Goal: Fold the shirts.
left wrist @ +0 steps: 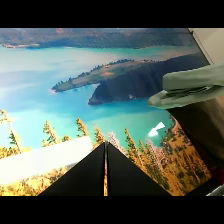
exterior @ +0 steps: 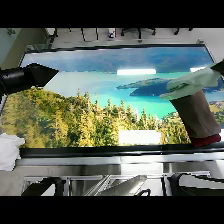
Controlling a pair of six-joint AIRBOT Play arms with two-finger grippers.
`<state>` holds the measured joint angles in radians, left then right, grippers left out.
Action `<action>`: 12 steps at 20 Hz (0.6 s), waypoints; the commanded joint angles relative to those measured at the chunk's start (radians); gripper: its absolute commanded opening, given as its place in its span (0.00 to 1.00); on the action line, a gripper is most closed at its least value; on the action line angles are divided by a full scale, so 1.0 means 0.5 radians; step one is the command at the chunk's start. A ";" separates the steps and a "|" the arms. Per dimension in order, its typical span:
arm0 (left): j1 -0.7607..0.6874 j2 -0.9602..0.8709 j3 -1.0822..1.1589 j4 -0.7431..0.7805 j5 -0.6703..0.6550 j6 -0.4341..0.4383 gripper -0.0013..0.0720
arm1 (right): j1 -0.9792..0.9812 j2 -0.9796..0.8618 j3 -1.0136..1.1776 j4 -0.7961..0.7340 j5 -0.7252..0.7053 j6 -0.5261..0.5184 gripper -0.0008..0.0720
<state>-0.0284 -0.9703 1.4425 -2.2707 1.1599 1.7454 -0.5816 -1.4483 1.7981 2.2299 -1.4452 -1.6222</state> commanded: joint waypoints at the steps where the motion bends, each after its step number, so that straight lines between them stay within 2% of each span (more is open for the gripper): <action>1: -0.002 -0.001 -0.001 0.002 -0.003 0.002 0.04 | -0.124 0.056 0.002 -0.050 -0.050 0.060 0.04; 4: -0.002 -0.001 -0.001 0.001 -0.082 0.002 0.04 | -0.112 0.036 0.002 0.406 0.333 0.060 0.04; 9: -0.002 -0.002 -0.001 0.001 -0.243 0.002 0.04 | 0.009 -0.133 0.029 0.546 1.014 -0.026 0.04; 10: -0.002 -0.002 -0.001 0.002 -0.256 0.002 0.04 | 0.008 -0.179 0.079 0.549 1.071 -0.061 0.04; 12: -0.002 -0.003 -0.001 0.003 -0.283 0.002 0.04 | -0.018 -0.299 0.240 0.562 1.011 -0.130 0.04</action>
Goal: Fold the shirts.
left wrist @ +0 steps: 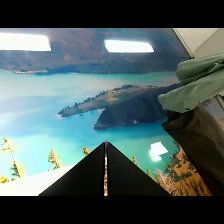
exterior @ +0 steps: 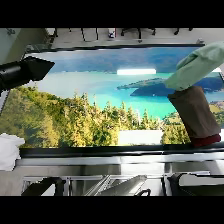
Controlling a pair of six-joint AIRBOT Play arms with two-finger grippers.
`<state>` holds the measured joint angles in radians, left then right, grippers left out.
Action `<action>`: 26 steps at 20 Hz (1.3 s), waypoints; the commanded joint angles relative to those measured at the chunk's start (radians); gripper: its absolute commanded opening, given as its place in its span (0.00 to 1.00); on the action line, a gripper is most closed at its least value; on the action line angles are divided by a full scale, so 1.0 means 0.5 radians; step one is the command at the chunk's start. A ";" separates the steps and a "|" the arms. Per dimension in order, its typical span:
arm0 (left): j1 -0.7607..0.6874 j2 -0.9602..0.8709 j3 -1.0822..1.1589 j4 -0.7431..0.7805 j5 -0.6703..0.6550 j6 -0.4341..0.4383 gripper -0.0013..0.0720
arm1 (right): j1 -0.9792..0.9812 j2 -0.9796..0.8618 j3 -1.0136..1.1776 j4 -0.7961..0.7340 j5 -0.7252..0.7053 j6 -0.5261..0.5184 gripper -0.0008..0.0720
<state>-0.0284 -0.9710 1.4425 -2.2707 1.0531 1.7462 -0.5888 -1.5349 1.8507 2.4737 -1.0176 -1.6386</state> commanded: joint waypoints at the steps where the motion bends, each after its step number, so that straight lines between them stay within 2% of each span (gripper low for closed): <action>1: -0.002 -0.005 -0.001 0.000 -0.090 0.000 0.04 | -0.012 -0.183 0.214 0.075 0.088 -0.160 0.04; 3: -0.002 -0.005 -0.001 0.000 -0.126 0.000 0.04 | -0.011 -0.285 0.342 0.075 -0.051 -0.262 0.04; 7: -0.002 -0.005 -0.001 -0.002 -0.126 -0.001 0.04 | -0.034 -0.336 0.329 0.066 -0.408 -0.278 0.04; 11: -0.002 -0.005 -0.001 0.000 -0.073 -0.001 0.04 | -0.070 -0.243 0.327 -0.156 -0.719 0.042 0.04; 13: -0.002 -0.005 -0.001 0.000 -0.034 -0.001 0.04 | -0.070 -0.137 0.326 -0.492 -0.820 0.275 0.04; 17: -0.002 -0.005 -0.002 0.002 0.039 0.000 0.04 | -0.070 0.024 0.317 -1.092 -1.203 0.726 0.04; 22: -0.002 -0.005 -0.002 0.005 0.195 0.002 0.04 | -0.069 0.234 0.146 -1.495 -1.450 1.013 0.04; 26: -0.002 -0.005 -0.002 0.004 0.259 0.053 0.04 | -0.069 0.378 -0.131 -1.731 -1.534 1.073 0.04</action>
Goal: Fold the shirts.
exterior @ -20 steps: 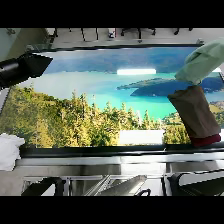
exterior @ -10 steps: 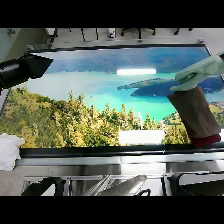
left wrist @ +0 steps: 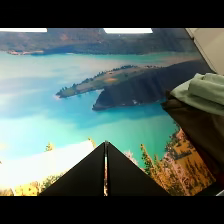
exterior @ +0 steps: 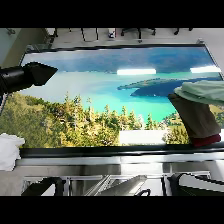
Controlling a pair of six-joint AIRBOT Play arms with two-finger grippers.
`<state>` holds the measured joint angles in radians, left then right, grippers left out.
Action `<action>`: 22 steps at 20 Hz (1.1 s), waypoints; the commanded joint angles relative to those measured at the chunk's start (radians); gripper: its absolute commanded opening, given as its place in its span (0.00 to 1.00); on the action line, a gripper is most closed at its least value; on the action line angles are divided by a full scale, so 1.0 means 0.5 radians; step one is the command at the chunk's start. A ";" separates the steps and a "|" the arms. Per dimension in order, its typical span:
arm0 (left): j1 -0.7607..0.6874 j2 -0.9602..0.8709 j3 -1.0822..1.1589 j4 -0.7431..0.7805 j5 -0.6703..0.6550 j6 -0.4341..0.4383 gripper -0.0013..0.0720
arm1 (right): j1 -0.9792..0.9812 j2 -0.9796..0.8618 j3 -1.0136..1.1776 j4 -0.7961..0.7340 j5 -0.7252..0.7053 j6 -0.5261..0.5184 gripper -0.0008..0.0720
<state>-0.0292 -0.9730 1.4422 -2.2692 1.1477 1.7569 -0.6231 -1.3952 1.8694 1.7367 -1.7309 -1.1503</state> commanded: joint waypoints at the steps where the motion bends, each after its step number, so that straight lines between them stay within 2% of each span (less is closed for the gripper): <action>1: -0.001 -0.002 -0.002 0.001 0.068 0.032 0.04 | -0.001 0.130 -0.259 -0.324 -0.107 0.097 0.04; 5: -0.001 -0.002 -0.002 0.001 0.066 0.033 0.04 | -0.001 0.198 -0.685 -0.523 -0.092 0.107 0.05; 7: -0.001 -0.002 -0.002 0.001 0.062 0.033 0.04 | -0.001 0.197 -0.874 -0.536 0.012 0.105 0.05; 8: -0.001 -0.002 -0.002 0.001 0.063 0.033 0.04 | -0.001 0.195 -0.949 -0.535 0.086 0.106 0.09; 9: -0.001 -0.001 -0.002 0.000 0.063 0.033 0.04 | -0.001 0.186 -0.994 -0.535 0.131 0.104 0.41; 10: -0.001 -0.002 -0.002 0.000 0.063 0.032 0.04 | -0.001 0.166 -1.015 -0.536 0.140 0.101 0.90; 11: -0.001 -0.001 -0.002 0.000 0.063 0.033 0.04 | -0.001 0.146 -1.014 -0.535 0.139 0.085 0.98; 14: -0.001 -0.002 -0.002 -0.001 0.062 0.032 0.04 | 0.000 0.138 -0.970 -0.504 0.143 0.072 0.98; 18: 0.000 -0.002 -0.002 -0.002 0.061 0.032 0.04 | 0.027 0.139 -0.726 -0.166 0.238 -0.035 0.98; 19: 0.000 -0.002 -0.002 -0.001 0.061 0.032 0.04 | 0.059 0.140 -0.674 -0.071 0.278 -0.065 0.93; 20: -0.001 -0.002 -0.002 -0.002 0.061 0.031 0.04 | 0.105 0.148 -0.642 0.030 0.327 -0.117 0.55; 21: -0.001 -0.001 -0.002 -0.002 0.063 0.031 0.04 | 0.158 0.167 -0.640 0.128 0.391 -0.175 0.20; 22: -0.001 -0.001 -0.002 -0.002 0.069 0.028 0.04 | 0.233 0.183 -0.640 0.206 0.446 -0.209 0.06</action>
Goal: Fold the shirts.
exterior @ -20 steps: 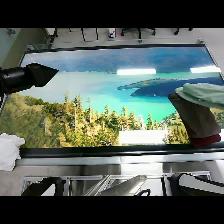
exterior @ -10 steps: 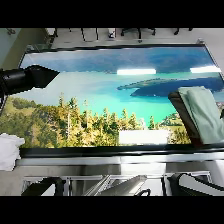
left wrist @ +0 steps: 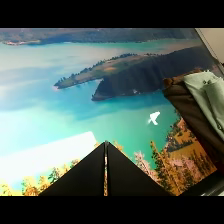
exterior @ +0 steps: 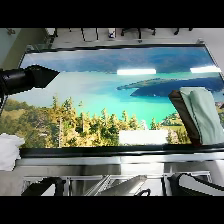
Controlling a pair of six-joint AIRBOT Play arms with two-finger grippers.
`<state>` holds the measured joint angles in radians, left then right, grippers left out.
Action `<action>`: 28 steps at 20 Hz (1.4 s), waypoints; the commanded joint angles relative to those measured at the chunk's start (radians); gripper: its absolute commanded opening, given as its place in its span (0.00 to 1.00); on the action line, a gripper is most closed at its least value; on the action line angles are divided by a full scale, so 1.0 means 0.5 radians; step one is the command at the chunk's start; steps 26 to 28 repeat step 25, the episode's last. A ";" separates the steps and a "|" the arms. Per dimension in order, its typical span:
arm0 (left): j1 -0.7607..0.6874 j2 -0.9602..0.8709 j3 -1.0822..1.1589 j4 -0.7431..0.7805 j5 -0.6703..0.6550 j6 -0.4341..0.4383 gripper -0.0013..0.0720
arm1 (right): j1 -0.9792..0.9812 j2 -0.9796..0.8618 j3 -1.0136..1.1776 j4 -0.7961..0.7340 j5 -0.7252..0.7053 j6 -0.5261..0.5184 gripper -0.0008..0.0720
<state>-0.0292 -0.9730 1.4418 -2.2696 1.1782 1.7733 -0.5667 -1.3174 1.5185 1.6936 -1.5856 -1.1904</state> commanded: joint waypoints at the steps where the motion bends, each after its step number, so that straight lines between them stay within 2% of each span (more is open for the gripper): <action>1: -0.009 -0.001 -0.002 0.002 0.025 -0.029 0.04 | 0.201 0.042 0.061 0.336 0.191 -0.169 0.04; 5: -0.162 0.059 -0.276 0.004 0.016 -0.110 0.04 | 0.679 0.204 -0.116 0.340 0.299 -0.256 0.04; 8: -0.372 0.169 -0.752 0.002 -0.104 -0.182 0.04 | 1.089 0.482 -0.595 0.394 0.650 -0.255 0.04; 12: -0.649 0.328 -1.293 0.000 -0.334 -0.314 0.04 | 1.466 0.749 -1.265 0.524 0.960 -0.275 0.04; 14: -0.745 0.392 -1.443 -0.001 -0.409 -0.344 0.04 | 1.547 0.807 -1.435 0.534 1.050 -0.278 0.04; 17: -0.800 0.465 -1.563 0.000 -0.495 -0.364 0.04 | 1.566 0.801 -1.466 0.527 1.051 -0.277 0.04; 28: -0.800 0.474 -1.578 -0.003 -0.508 -0.365 0.04 | 1.565 0.801 -1.466 0.526 1.038 -0.278 0.04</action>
